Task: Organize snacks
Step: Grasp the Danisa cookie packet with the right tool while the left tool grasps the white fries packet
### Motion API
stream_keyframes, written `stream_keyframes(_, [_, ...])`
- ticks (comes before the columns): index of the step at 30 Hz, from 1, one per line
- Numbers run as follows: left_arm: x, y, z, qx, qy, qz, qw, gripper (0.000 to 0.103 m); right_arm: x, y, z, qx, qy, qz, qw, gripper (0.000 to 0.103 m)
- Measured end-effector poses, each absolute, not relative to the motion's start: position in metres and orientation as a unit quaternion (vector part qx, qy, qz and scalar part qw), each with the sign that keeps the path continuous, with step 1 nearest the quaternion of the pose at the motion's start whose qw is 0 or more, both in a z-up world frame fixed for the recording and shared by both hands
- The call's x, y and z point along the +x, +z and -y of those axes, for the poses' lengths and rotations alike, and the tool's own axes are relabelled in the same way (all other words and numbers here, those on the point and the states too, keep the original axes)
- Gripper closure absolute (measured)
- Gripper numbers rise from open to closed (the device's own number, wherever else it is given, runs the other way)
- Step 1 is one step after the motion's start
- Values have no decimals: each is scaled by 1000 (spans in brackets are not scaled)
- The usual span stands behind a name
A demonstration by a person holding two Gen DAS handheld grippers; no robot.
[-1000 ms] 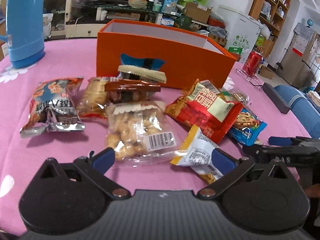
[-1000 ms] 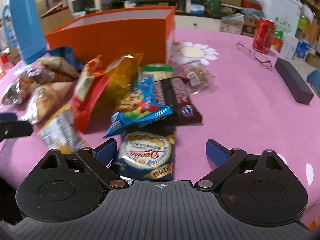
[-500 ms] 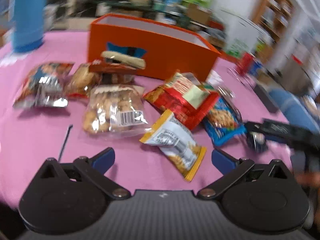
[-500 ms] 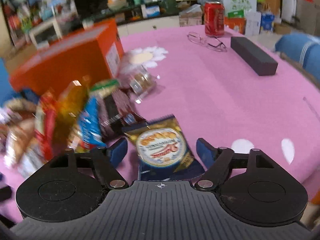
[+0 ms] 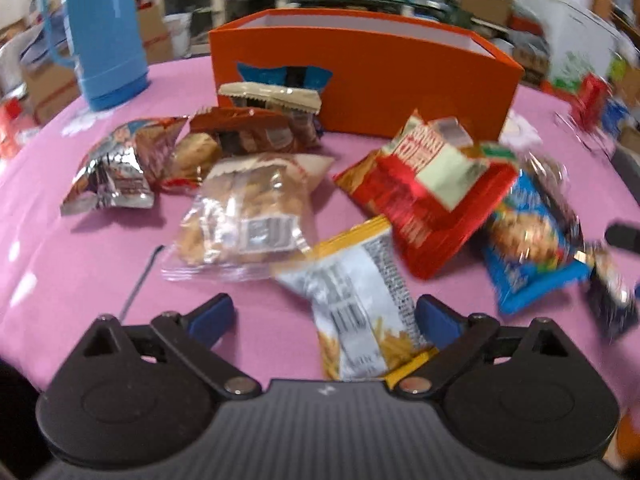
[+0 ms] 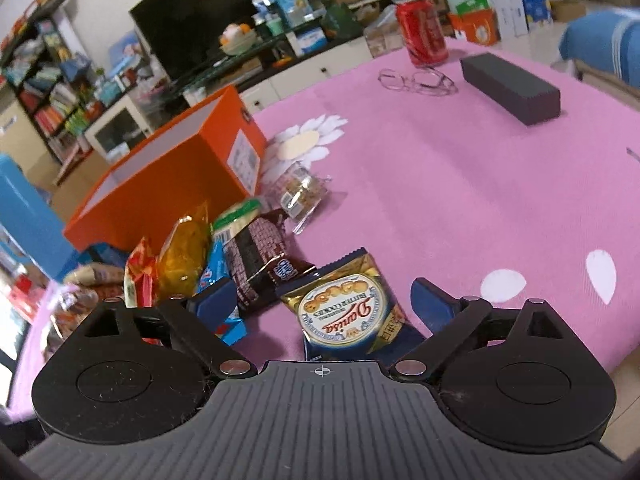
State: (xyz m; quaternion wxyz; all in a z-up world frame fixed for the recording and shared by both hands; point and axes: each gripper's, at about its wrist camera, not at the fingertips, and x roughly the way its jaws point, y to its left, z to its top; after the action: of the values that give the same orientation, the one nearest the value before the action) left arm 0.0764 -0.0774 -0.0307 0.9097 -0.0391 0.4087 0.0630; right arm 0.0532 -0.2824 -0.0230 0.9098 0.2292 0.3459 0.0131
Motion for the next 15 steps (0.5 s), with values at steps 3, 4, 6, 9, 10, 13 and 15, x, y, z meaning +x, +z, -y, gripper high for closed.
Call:
stream_keyframes(3, [68,-27,49,-28,26,-417,908,8,53,-24,285,244,16,-346,906,19])
stream_keyframes(4, [65,-27,40,-20,16,-419,908,7,54,-23,283,241,18,-346,907,19])
stream_keyframes(6, [59,-27,24,-4,-3,-418,908,6,54,-22,278,226,25,-349,909,18])
stream_keyframes(9, [51,-27,2,2,-21,-416,909,6,55,-21,264,191,36,-359,913,17])
stream_keyframes(10, [48,-26,-4,-4,-22,-416,909,6,55,-21,260,179,36,-360,915,16])
stream_keyframes(13, [45,-24,-11,-39,-22,-411,911,4,56,-20,254,153,35,-365,918,15])
stream_keyframes(15, [45,-24,-7,-44,-16,-403,914,3,55,-20,250,137,34,-366,920,15])
